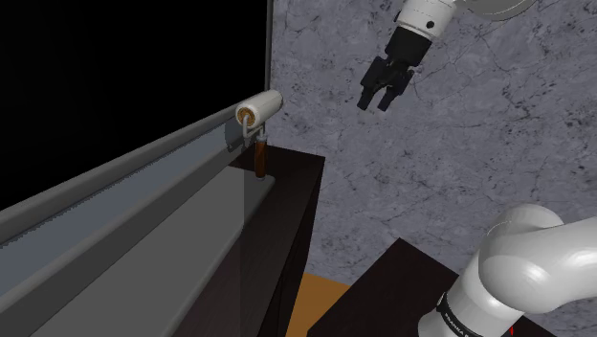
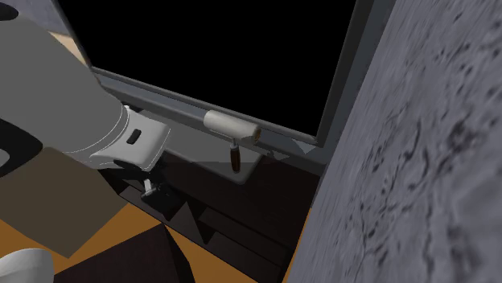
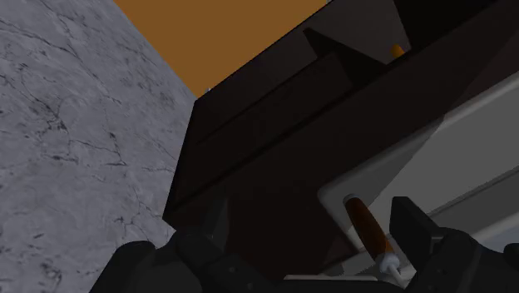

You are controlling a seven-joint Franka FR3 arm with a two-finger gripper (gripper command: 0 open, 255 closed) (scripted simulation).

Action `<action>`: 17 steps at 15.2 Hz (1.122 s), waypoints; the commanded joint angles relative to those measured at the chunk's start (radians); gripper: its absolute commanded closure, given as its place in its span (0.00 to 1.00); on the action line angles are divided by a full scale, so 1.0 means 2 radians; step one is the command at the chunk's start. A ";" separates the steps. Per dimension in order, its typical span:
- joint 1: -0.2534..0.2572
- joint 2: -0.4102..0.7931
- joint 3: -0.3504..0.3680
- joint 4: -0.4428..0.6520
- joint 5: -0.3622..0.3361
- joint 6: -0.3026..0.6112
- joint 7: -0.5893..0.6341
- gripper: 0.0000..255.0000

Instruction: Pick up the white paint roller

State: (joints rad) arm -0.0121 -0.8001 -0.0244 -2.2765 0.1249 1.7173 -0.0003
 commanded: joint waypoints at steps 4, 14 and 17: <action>-0.009 0.039 0.038 0.024 0.019 0.015 0.076 0.00; -0.049 0.212 0.145 0.166 0.032 0.048 0.326 0.00; -0.059 0.275 0.170 0.226 0.018 0.049 0.403 0.00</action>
State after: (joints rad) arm -0.1226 -0.2944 0.2985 -1.8634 0.1707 1.8123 0.7472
